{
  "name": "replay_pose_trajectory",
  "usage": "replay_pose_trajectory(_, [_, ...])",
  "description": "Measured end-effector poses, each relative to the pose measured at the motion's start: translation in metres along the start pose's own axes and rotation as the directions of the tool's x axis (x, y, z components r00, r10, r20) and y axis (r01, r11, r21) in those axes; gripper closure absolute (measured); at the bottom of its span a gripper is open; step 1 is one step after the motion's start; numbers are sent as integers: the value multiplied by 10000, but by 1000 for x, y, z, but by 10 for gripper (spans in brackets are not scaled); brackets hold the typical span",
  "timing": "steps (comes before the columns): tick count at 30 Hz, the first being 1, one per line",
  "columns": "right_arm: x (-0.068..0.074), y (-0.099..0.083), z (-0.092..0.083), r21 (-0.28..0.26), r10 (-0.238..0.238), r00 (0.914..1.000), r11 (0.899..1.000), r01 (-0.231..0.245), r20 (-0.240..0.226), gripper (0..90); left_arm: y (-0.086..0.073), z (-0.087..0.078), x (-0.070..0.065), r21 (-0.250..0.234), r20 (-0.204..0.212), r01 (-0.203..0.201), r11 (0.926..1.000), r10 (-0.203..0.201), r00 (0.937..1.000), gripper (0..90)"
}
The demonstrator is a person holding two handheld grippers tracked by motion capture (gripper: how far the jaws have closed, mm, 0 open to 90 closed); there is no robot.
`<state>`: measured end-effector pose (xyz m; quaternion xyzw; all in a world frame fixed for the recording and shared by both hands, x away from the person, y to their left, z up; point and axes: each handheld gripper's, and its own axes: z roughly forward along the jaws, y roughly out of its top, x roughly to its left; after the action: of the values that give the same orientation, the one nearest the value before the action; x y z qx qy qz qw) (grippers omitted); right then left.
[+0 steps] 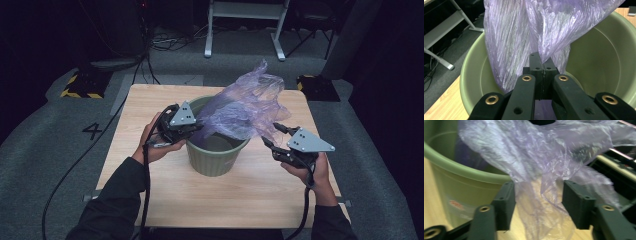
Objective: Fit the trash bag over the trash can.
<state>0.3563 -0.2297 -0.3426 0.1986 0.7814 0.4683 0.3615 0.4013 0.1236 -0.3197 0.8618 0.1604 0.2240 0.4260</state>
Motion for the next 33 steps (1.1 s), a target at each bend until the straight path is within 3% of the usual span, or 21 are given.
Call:
replay_pose_trajectory(3, [-1, -2, 4, -205, 206, 9978, 9995, -220, -634, 671, -1, 0, 0, 6, 26, -14, 10000, 14, 10000, 895])
replay_pose_trajectory(7, [-1, -3, 6, -458, 243, 9951, 9985, -288, -959, 834, -3, 1, -1, -26, -22, 46, 10000, -46, 10000, 812])
replay_pose_trajectory(9, [-1, -2, 5, -612, 227, 9947, 9977, -290, -1007, 864, -3, 1, 0, -88, -25, 126, 9999, -126, 9999, 725])
replay_pose_trajectory(11, [-1, 0, 4, -712, 158, 9947, 9972, -232, -1018, 887, -1, 1, -1, -122, 31, 298, 9995, -298, 9996, 539])
replay_pose_trajectory(13, [0, 4, 2, -800, 33, 9955, 9967, -109, -943, 897, 2, 0, -3, -246, 67, 363, 9990, -361, 9993, 407])
replay_pose_trajectory(17, [2, 11, 0, -852, -137, 9958, 9963, 60, -905, 897, 9, -4, -9, -687, 378, 345, 9970, -320, 9988, 286])
replay_pose_trajectory(23, [12, 25, -3, -959, -650, 9928, 9938, 554, -1002, 897, 27, -1, -23, -737, 625, -198, 9971, 244, 9977, 270])
replay_pose_trajectory(27, [17, 35, -4, -1105, -870, 9906, 9910, 752, -1059, 897, 38, 6, -34, -472, 672, -651, 9968, 682, 9954, 279])
replay_pose_trajectory(28, [19, 38, -5, -1141, -907, 9896, 9904, 779, -1119, 897, 40, 7, -36, -388, 626, -727, 9966, 750, 9952, 311])
replay_pose_trajectory(30, [22, 43, -6, -1244, -1035, 9881, 9882, 892, -1135, 896, 43, 10, -40, -65, 404, -1006, 9949, 1008, 9941, 467])
replay_pose_trajectory(33, [26, 47, -8, -1302, -1195, 9859, 9860, 1040, -1171, 887, 43, 11, -44, 92, 438, -1480, 9889, 1475, 9881, 702])
